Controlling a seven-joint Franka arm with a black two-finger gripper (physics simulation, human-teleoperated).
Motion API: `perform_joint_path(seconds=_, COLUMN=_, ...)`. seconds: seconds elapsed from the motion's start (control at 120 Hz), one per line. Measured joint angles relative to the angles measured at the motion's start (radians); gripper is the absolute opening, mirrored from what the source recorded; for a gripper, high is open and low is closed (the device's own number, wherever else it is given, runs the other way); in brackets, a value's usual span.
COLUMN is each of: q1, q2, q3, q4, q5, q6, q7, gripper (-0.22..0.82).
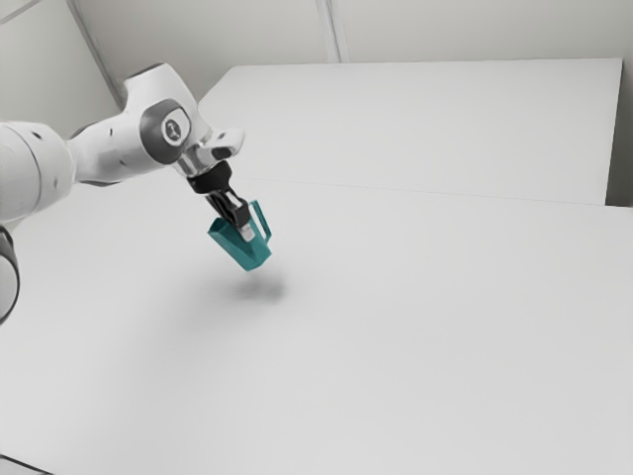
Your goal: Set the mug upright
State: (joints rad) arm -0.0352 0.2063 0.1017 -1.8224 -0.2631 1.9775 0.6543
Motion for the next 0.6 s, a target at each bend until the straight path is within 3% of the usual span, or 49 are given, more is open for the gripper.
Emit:
perform_joint_path(seconds=0.233, q1=-0.014, q2=0.001, q3=-0.043, q4=-0.102, q5=0.15, q6=0.185, q7=-0.153, gripper=-0.17)
perform_joint_path(seconds=0.6, q1=-0.024, q2=0.003, q3=-0.083, q4=-0.19, q5=0.253, q6=0.311, q7=-0.344, gripper=-0.17)
